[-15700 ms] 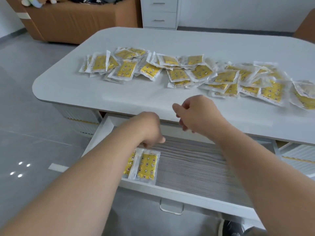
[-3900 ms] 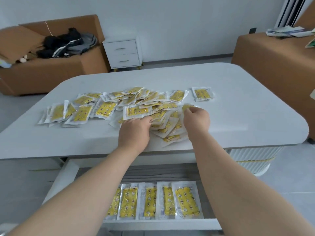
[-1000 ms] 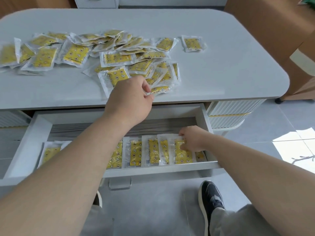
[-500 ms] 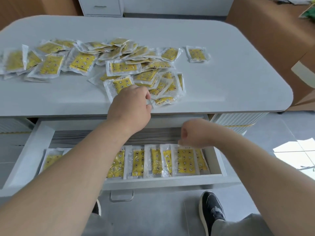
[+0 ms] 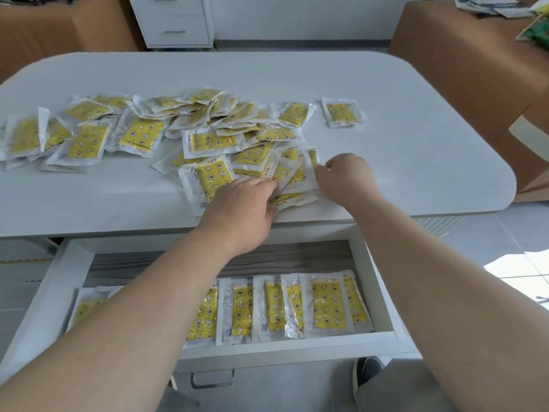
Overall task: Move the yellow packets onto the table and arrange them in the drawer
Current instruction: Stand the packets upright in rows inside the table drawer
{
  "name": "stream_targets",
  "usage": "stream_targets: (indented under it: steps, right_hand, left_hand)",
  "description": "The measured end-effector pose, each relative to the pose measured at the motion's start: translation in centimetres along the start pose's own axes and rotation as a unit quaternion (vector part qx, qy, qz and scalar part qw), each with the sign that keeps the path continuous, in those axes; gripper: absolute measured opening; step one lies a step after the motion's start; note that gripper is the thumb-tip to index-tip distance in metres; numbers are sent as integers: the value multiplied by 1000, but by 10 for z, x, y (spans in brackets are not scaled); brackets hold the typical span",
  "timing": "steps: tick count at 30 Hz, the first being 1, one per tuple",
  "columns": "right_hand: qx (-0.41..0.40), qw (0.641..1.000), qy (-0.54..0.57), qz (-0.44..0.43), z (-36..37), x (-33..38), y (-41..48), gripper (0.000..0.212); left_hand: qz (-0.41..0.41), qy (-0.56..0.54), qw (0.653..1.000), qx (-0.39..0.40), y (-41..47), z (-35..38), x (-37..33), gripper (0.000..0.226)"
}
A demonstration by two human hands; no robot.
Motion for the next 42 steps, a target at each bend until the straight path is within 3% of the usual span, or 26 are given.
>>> stream_targets:
  steps: [2,9,15,20,22,24,26,28,30,32,34,35,38,42]
  right_hand:
    - [-1,1000,15,2,7,5,7,19]
    - [14,978,204,46,-8,15,3,17]
    - [-117,940,319,18,-29,1,-17,21]
    - [-159,905,391,-41,-34,8,-39,32]
    - [-129,908,392,-75,-27,17,-50,28]
    - [-70,906,403,-113,-17,25,-64,20]
    - [15,900,408,-152,-5,30,-79,14]
    - [80,903,386,-172,5,35,-89,10]
    - [87,915,364,-152,9,36,-89,6]
    - [41,939,324,-105,8,30,-80,13]
    - [-18,974,216,-66,8,20,-67,21]
    - [-39,984,165,-53,8,14,-61,24]
    - [-50,996,73,-17,11,3,-43,40]
    - [-17,1000,-23,4,17,7,-34,68]
  left_hand:
    - [-5,-2,1000,4,3,0,0,39]
    - [-4,-1,1000,16,6,2,1,35]
    - [-12,-54,998,25,4,1,0,43]
    - [-24,-177,983,-41,0,-9,-8,48]
    - [-42,-283,955,-73,-1,-16,-11,47]
    - [-64,-437,891,-100,1,-18,-10,42]
    - [-81,-551,820,-131,-2,-21,-10,52]
    - [-106,-601,776,-162,-7,-19,-5,51]
    - [-141,-604,763,-183,-10,-15,3,41]
    - [-170,-602,756,-191,-13,-10,9,37]
    - [-181,-598,757,-190,-17,-7,15,36]
    - [-183,-593,761,-189,-21,-9,14,38]
    - [-171,-602,760,-173,-23,-5,19,80]
    - [-163,-598,768,-163,-23,-6,20,79]
Point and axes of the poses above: each hand's wrist, its own y-axis towards the middle knuckle, its own z-axis out of the palm, x = y × z, the point moved 2 cm from there along y, towards the middle knuckle, and after that the axes turned 11 degrees about x, right-handed, at the moved point
